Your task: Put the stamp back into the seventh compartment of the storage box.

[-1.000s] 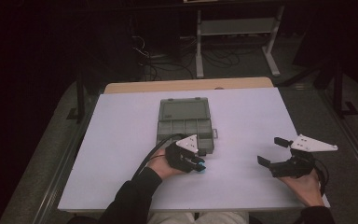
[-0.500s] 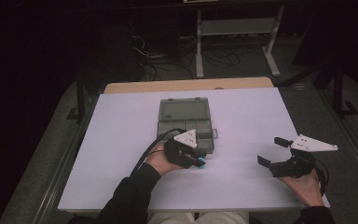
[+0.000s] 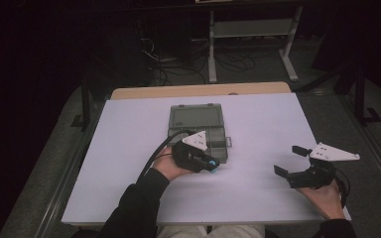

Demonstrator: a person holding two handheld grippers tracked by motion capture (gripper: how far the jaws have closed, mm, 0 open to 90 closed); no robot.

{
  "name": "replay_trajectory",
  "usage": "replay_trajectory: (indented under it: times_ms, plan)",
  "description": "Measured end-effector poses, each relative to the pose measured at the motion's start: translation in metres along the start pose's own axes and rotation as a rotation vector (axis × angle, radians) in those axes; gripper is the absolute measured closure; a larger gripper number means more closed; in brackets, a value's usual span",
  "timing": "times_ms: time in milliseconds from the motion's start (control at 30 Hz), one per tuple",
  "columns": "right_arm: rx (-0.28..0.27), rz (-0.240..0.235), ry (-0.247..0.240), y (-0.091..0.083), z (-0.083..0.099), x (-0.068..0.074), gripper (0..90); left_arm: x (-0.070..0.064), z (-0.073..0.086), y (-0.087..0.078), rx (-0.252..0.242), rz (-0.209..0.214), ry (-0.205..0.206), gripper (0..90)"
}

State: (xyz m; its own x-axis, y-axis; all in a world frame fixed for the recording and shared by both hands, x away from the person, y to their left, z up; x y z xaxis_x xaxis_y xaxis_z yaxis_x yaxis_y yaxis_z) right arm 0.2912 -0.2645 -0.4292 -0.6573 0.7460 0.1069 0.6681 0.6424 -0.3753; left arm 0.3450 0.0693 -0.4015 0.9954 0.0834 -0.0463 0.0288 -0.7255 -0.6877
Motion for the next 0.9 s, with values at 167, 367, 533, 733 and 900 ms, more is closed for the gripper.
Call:
replay_trajectory:
  times_ms: [167,367,533,733,900]
  plan:
    - [0.001,0.001,0.0,0.0,0.0,0.0,0.0,0.005,-0.003,-0.005,-0.009,-0.008,0.002,72.1]
    - [0.002,0.001,-0.002,0.0,0.0,0.0,0.0,0.013,-0.009,-0.015,-0.028,-0.033,-0.001,72.1]
    - [0.001,0.001,-0.003,0.0,0.0,0.0,0.0,0.017,-0.01,-0.019,-0.034,-0.046,-0.001,72.1]
    - [0.003,0.0,-0.002,0.001,0.0,0.0,0.0,0.024,-0.007,-0.02,-0.046,-0.06,-0.012,72.1]
    - [0.005,-0.001,-0.003,0.001,0.001,0.0,0.0,0.032,-0.004,-0.023,-0.046,-0.082,-0.029,72.1]
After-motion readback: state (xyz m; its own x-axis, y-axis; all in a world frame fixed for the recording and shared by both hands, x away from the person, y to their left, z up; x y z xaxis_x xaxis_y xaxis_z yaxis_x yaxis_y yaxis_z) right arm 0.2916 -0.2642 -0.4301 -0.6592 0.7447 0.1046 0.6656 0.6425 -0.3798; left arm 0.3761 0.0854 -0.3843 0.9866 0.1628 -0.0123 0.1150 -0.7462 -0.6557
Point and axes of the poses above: each handheld gripper's, and its own axes: y roughly forward along the jaws, z roughly out of its underside, x roughly to its left, the point moved 3 cm from there along y, roughly forward along the jaws, and after that the axes turned 1 degree about -x, right-handed, at the moved point
